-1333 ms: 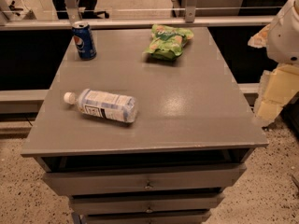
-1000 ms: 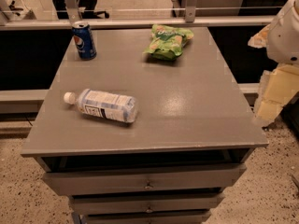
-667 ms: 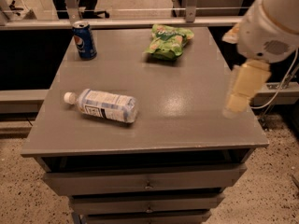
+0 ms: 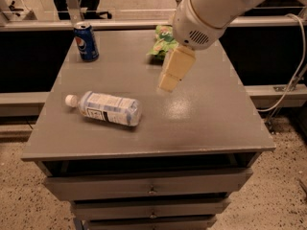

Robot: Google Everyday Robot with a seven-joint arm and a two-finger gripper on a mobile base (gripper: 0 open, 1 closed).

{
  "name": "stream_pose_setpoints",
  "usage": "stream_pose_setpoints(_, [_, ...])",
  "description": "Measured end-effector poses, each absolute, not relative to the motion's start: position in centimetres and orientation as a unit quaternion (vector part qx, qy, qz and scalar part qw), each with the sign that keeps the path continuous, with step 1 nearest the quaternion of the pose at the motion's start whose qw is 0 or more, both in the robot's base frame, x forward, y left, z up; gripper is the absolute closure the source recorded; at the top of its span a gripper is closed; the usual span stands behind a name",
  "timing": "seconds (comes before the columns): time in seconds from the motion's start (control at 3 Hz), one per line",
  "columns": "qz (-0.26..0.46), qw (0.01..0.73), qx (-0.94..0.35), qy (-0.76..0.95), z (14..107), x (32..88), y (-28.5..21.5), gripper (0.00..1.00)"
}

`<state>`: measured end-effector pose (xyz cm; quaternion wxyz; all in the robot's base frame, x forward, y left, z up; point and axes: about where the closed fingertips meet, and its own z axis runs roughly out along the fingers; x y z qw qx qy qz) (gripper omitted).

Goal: Move pepsi can near green rice chip bag

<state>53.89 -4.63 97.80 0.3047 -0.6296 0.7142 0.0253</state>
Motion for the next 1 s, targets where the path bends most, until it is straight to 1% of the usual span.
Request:
stream_pose_setpoints(0.33, [0.025,0.305,-0.63,0.714,97.8,53.9,-4.6,0.0])
stream_pose_setpoints(0.67, [0.045,0.334,-0.608,0.718,97.7,55.0,-3.5,0.0])
stream_pose_setpoints(1.0, [0.09,0.393,-0.578,0.71,97.7,58.9,0.5,0.0])
